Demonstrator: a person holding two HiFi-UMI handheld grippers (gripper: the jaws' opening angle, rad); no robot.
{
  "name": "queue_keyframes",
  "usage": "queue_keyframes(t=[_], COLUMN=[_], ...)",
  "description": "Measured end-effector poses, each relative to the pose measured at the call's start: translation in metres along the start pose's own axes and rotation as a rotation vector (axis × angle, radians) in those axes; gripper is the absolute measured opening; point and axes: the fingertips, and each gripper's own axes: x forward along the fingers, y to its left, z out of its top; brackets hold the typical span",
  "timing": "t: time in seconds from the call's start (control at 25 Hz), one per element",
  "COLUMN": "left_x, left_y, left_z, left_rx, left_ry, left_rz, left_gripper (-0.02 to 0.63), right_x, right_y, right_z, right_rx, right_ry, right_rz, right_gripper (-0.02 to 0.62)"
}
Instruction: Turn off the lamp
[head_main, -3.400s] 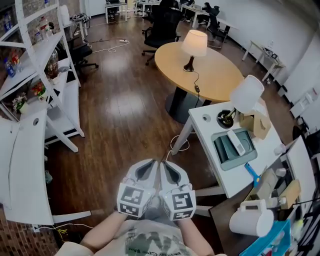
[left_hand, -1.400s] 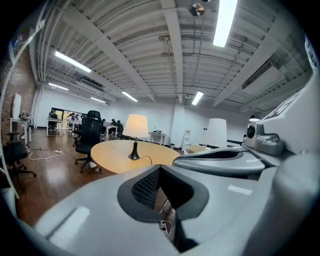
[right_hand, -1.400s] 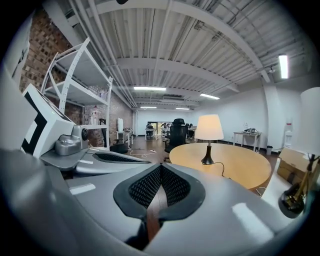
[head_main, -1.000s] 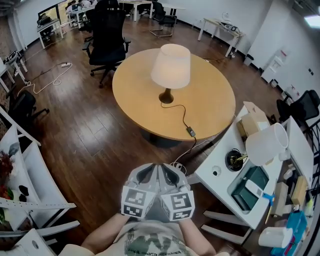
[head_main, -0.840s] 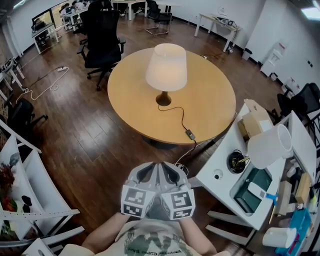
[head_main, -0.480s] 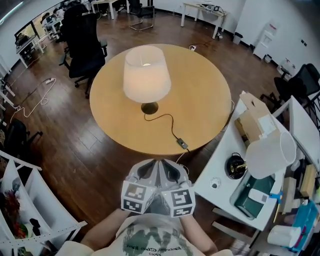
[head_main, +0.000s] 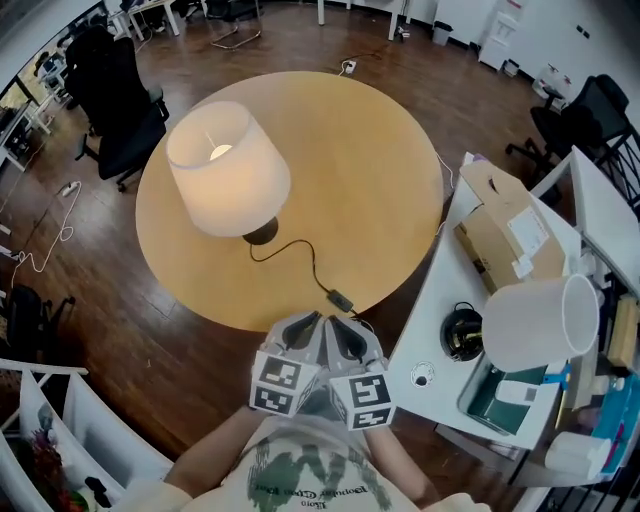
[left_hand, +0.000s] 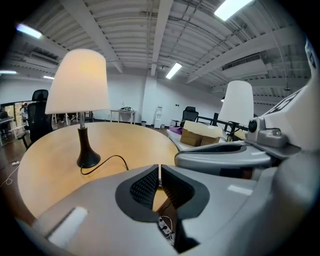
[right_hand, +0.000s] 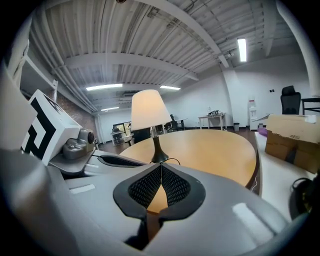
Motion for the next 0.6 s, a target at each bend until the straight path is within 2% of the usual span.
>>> queue_keyframes(t=[0.28,0.6], left_x=[0.039,0.081], left_y=[0.004,0.015], left_z=[-0.007,-0.034], left_rx=[0.077,0.141], left_ry=[0.090,0.225], left_rz=[-0.063,-0.162], left_gripper=[0.029,0.043], right_x=[0.004,0.008], right_y=[-0.025,-0.056], right_z=[-0.002,-0.009], right_rx=[0.047,0.133], right_ry=[0.013,0.027], right_rz=[-0.094,-0.263], right_gripper=[0.002,0.003])
